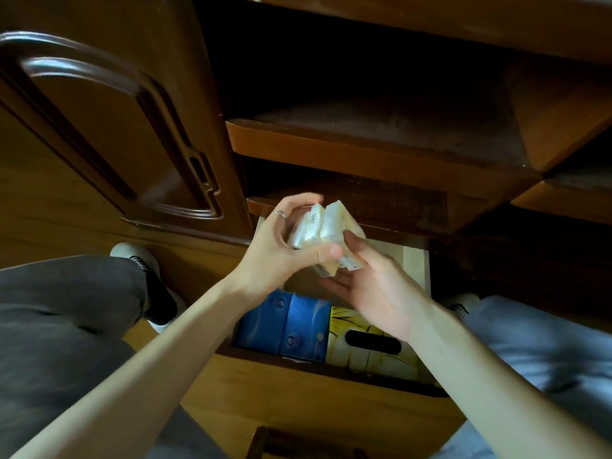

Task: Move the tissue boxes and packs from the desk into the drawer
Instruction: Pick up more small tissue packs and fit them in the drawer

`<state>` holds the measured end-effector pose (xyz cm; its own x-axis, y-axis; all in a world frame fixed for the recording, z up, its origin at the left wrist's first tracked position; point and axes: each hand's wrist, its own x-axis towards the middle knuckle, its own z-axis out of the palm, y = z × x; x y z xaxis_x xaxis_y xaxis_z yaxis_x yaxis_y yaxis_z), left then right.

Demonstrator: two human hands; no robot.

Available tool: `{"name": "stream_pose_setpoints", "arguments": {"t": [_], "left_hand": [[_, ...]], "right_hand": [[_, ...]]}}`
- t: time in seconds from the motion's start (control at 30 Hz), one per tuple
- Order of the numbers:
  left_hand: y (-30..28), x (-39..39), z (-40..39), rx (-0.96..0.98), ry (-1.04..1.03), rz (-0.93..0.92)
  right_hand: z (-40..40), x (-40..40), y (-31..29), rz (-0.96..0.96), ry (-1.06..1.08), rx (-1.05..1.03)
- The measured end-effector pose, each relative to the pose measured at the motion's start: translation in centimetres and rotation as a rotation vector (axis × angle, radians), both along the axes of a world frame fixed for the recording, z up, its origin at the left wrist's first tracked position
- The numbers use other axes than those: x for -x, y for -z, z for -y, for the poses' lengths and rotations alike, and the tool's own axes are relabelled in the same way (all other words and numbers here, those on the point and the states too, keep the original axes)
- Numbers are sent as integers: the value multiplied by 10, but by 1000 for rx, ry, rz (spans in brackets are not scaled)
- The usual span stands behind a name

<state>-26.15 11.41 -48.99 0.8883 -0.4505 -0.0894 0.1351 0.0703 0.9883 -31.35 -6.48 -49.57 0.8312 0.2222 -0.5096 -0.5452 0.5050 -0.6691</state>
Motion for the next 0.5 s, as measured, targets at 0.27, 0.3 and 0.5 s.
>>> {"name": "stream_pose_setpoints", "arguments": {"t": [0.27, 0.3, 0.5], "left_hand": [[26, 9, 7, -211, 127, 145], [30, 10, 8, -211, 91, 142], [40, 7, 4, -323, -45, 450]], "right_hand": [[0, 7, 14, -31, -90, 51], [-1, 7, 15, -28, -88, 40], [-9, 1, 10, -49, -92, 7]]}}
